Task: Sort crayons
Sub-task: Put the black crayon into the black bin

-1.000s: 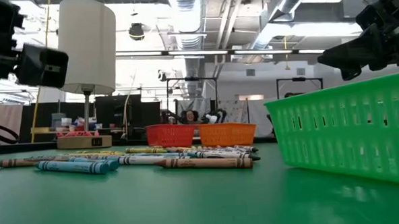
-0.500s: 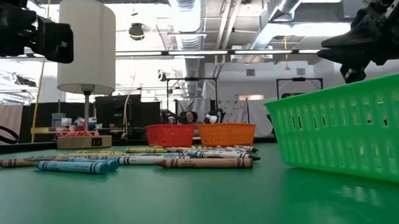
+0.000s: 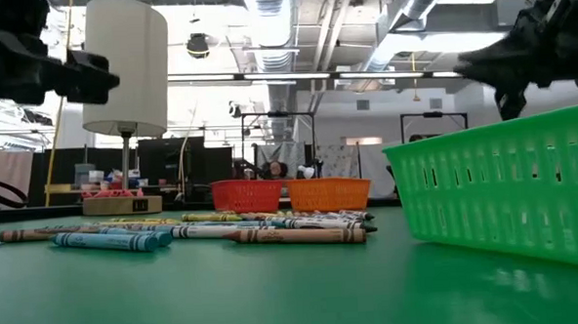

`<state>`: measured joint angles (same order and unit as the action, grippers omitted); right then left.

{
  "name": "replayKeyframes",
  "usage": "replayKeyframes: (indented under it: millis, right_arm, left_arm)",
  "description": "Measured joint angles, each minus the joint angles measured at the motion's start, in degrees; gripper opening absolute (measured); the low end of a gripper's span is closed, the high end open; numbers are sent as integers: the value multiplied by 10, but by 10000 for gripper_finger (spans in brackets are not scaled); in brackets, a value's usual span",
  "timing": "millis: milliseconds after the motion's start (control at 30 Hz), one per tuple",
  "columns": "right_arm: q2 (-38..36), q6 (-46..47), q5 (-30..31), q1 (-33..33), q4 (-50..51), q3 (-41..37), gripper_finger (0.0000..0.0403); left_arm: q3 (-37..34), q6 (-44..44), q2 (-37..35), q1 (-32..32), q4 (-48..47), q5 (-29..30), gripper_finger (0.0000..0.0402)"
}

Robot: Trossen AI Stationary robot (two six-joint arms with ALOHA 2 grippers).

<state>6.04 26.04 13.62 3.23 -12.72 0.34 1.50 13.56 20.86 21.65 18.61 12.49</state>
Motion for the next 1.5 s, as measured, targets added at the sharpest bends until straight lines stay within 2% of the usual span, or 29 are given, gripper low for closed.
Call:
replayKeyframes:
  millis: [67, 167, 333, 500, 633, 733, 833, 967, 1100, 1300, 1400, 1500]
  right_arm:
    - [0, -28, -2, 4, -39, 3, 100]
    - [9, -59, 10, 12, -34, 30, 100]
    - [71, -98, 44, 13, -20, 115, 100]
    - [206, -111, 64, 10, 80, 250, 100]
    - [350, -97, 98, 6, 193, 379, 100]
    - [454, -81, 75, -3, 259, 465, 100]
    - [543, -81, 49, -4, 288, 529, 100]
    - [641, -103, 56, -15, 345, 605, 100]
    - [728, -30, 61, -32, 402, 657, 100]
    - [838, 112, 60, -61, 539, 727, 100]
    - [883, 140, 60, -70, 626, 743, 100]
    - [906, 174, 44, -67, 645, 744, 101]
  left_arm:
    - [0, -16, 0, 0, 42, 1, 192]
    - [0, -61, 0, 0, 89, 27, 194]
    - [0, -143, 0, 0, 99, 87, 206]
    - [0, -194, 0, 0, 137, 90, 215]
    - [0, -219, 0, 0, 192, 117, 216]
    - [0, -204, 0, 0, 205, 121, 216]
    - [0, -209, 0, 0, 202, 95, 216]
    - [0, -215, 0, 0, 201, 87, 216]
    - [1, -283, 0, 0, 193, 146, 216]
    - [43, -300, 1, 0, 26, 194, 216]
    - [55, -307, 1, 0, -6, 201, 216]
    - [55, -292, 1, 0, -8, 197, 216]
